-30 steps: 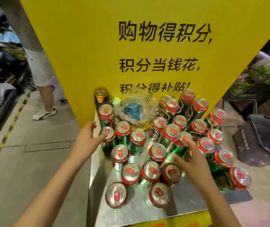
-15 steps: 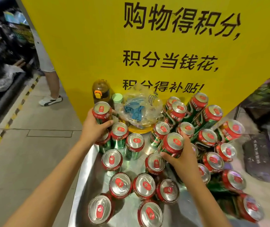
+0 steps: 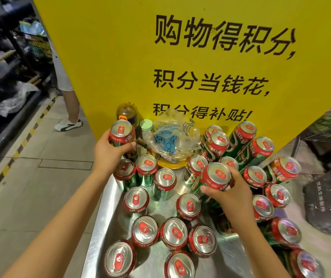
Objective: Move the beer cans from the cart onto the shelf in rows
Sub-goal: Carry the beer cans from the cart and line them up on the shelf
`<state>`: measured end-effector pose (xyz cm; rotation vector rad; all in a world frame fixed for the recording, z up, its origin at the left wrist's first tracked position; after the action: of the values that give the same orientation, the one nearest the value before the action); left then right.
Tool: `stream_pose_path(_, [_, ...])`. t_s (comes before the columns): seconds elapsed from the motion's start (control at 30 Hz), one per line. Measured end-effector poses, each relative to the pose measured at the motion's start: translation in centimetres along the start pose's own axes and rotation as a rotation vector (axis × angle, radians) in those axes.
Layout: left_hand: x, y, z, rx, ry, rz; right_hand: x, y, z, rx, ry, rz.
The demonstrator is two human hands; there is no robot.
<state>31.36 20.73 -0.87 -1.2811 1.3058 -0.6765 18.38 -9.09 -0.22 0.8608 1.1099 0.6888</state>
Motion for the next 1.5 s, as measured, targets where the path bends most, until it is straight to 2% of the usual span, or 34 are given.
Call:
stream_pose_path(0.17, [-1.7,-3.2,-1.8,0.09,-0.05,-0.074,-2.3,3.2,1.1,-0.151,-0.066,0.081])
stream_pose_path(0.33, [-4.0,-6.7,-5.6,0.148,-0.097,-0.187,-4.0,8.3,2.4,-0.27,-0.109,0.276])
stream_pose_path(0.6, [-10.0,-8.3,-12.7,0.187,-0.119,-0.305,-1.2,14.6,0.8,-0.278,0.058,0.496])
stream_pose_path(0.73, [-14.4,-6.9,-16.7,0.166,-0.165,-0.339,1.9,17.9,-2.3,-0.296,0.205,0.529])
stream_pose_path(0.93, [-23.3,-1.3,-24.4,0.051,-0.327,-0.379,8.6,23.5,-9.5,-0.361,0.419,0.583])
stream_pose_path(1.23, [-39.0,11.1,-39.6,-0.182,-0.72,-0.45,21.1,30.6,-25.7,-0.358,0.8,0.714])
stream_pose_path(1.5, [-48.5,18.3,-53.6,-0.3,-1.06,-0.516,29.8,36.6,-40.5,-0.364,1.155,0.808])
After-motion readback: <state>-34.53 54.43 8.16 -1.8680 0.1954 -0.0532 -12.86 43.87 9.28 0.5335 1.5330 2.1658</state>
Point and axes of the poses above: each hand's wrist, its own z-axis towards the middle knuckle, its own x-axis out of the palm, y = z × x, the point moved 3 cm from there along z, towards the middle knuckle, and after that the axes turned 15 degrees about -x, right-handed, at the moved point
